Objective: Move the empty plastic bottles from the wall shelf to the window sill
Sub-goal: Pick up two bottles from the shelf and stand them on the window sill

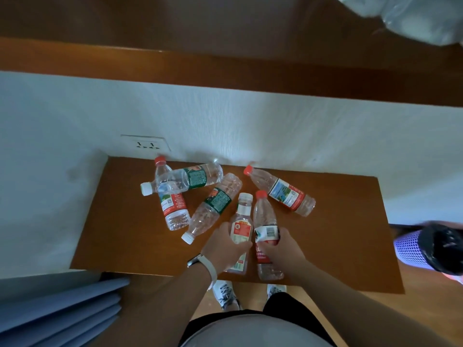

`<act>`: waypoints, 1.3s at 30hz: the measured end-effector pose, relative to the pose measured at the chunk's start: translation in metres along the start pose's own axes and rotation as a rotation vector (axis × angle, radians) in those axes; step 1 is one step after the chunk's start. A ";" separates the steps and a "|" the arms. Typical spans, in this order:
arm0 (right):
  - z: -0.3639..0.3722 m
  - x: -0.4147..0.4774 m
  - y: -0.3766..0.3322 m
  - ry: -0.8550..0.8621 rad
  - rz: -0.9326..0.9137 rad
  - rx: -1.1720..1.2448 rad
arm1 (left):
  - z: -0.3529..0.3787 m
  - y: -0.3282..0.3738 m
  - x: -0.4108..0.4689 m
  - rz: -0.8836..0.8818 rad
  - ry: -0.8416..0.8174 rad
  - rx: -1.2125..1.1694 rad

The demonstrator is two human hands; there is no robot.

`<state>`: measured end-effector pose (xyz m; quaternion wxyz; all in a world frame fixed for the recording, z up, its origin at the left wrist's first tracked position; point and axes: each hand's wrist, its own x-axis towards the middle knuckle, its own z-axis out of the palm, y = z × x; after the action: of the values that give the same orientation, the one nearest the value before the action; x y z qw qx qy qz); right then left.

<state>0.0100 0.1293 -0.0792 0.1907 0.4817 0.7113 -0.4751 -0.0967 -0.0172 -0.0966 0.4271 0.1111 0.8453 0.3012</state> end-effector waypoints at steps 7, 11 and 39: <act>-0.022 0.001 -0.006 -0.084 -0.181 0.089 | -0.007 0.017 -0.024 0.052 0.114 -0.189; -0.040 0.005 -0.010 -0.178 -0.306 0.106 | -0.009 0.033 -0.042 0.080 0.224 -0.255; -0.006 -0.072 -0.056 -0.867 -0.754 -0.041 | 0.030 0.005 -0.233 -0.263 0.942 -0.722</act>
<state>-0.0038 0.0939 0.0035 0.2916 -0.0478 0.6996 -0.6505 0.0690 -0.1045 0.0454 0.0513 -0.2916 0.7944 0.5304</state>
